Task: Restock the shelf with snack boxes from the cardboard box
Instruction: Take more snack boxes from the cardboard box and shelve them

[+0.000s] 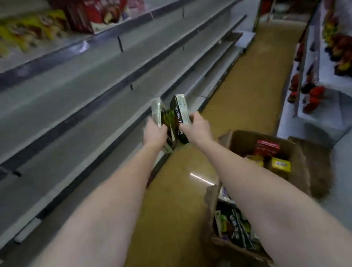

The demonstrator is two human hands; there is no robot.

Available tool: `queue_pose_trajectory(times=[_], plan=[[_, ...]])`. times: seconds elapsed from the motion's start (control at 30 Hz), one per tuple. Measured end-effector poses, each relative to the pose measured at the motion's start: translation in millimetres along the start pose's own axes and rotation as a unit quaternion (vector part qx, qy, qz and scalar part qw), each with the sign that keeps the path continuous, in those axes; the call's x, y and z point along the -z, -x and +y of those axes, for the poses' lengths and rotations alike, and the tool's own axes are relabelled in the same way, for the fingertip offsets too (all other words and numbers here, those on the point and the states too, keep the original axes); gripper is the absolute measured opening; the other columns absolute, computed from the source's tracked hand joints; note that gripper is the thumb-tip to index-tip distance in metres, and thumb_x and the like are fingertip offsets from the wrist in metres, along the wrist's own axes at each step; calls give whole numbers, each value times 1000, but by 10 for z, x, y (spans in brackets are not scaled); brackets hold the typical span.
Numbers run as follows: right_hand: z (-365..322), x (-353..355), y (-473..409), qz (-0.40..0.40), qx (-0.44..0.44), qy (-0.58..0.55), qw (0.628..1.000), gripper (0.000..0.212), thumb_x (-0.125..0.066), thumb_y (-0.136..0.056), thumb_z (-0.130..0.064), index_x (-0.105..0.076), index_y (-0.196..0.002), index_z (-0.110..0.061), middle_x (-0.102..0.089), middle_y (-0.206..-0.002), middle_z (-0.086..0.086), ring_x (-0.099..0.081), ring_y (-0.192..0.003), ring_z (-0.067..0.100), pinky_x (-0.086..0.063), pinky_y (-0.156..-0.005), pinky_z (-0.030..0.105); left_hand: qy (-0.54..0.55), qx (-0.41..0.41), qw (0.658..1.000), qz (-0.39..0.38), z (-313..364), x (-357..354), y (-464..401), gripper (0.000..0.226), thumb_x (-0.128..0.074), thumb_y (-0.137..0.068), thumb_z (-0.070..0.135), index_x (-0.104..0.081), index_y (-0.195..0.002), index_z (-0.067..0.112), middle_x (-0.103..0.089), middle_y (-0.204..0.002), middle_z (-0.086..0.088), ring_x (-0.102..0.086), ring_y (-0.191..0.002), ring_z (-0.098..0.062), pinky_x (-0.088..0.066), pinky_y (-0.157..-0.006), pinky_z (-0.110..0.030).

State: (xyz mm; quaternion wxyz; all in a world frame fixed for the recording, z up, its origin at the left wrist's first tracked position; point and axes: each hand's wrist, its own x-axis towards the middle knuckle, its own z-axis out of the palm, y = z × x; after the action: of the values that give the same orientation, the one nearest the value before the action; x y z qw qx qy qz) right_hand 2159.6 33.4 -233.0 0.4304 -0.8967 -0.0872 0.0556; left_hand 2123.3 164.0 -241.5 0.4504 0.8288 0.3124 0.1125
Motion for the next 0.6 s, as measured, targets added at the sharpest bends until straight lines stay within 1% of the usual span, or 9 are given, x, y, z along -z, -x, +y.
queue_pose_trajectory(times=[0.07,0.13,0.2,0.27,0.33,0.37,0.43,0.47,0.6], plan=[[-348,-220,83,-17,36,0,999,39,-67,-86,-31,-51,-121,-21,-65,-103,-2,-60,-89,19,-45,-72,34,13,13,999,30,-119,436,-4,52,-55,-95,19,-37,-144,14,-59,-129,-15,-60,-112,-33,-50,-89,-37],[-674,-451,198,-36,81,-1,996,44,-67,-86,-30,-49,-125,-24,-65,-108,-1,-62,-96,21,-51,-81,39,13,32,998,55,-253,858,21,63,-55,-96,23,-26,-151,18,-54,-135,-16,-62,-106,-31,-50,-85,-36],[-1011,-718,358,-54,117,4,992,45,-67,-85,-31,-48,-125,-26,-66,-111,1,-61,-99,22,-52,-87,43,14,42,995,85,-436,1297,91,61,-53,-97,24,-23,-150,20,-57,-125,-12,-61,-94,-25,-45,-77,-33],[-1345,-987,551,-73,150,16,986,47,-66,-85,-35,-46,-127,-28,-68,-111,3,-62,-99,25,-53,-86,44,39,51,991,114,-611,1729,222,57,-52,-97,22,-26,-148,20,-58,-117,-10,-59,-94,-25,-46,-79,-35],[-1661,-1260,759,-104,181,24,978,52,-66,-86,-36,-43,-132,-28,-68,-115,6,-64,-103,30,-53,-87,43,23,68,985,159,-803,2147,374,53,-54,-96,22,-31,-144,20,-54,-124,-12,-55,-102,-25,-46,-89,-38],[-1811,-1377,887,-120,192,30,973,55,-66,-88,-36,-42,-136,-27,-68,-116,9,-64,-106,32,-53,-89,43,5,79,980,184,-908,2344,450,51,-56,-95,24,-35,-141,20,-55,-128,-13,-56,-104,-27,-46,-88,-37],[-2078,-1608,1133,-144,219,43,964,56,-65,-89,-35,-40,-139,-24,-67,-118,14,-61,-110,35,-51,-92,43,-17,90,971,219,-1082,2724,659,45,-56,-94,24,-41,-136,18,-59,-122,-8,-57,-101,-28,-43,-76,-29],[-2198,-1717,1255,-155,237,48,958,57,-64,-90,-35,-39,-141,-24,-66,-118,15,-61,-111,36,-51,-92,43,-24,98,968,228,-1166,2892,764,44,-56,-94,23,-41,-135,17,-57,-118,-7,-56,-103,-28,-42,-77,-27],[-2655,-2048,1755,-196,340,91,915,68,-54,-95,-33,-22,-154,-30,-68,-109,17,-64,-101,37,-52,-83,42,-46,122,950,282,-1483,3484,1156,41,-55,-92,24,-44,-132,19,-58,-123,-18,-57,-111,-37,-49,-91,-41]])
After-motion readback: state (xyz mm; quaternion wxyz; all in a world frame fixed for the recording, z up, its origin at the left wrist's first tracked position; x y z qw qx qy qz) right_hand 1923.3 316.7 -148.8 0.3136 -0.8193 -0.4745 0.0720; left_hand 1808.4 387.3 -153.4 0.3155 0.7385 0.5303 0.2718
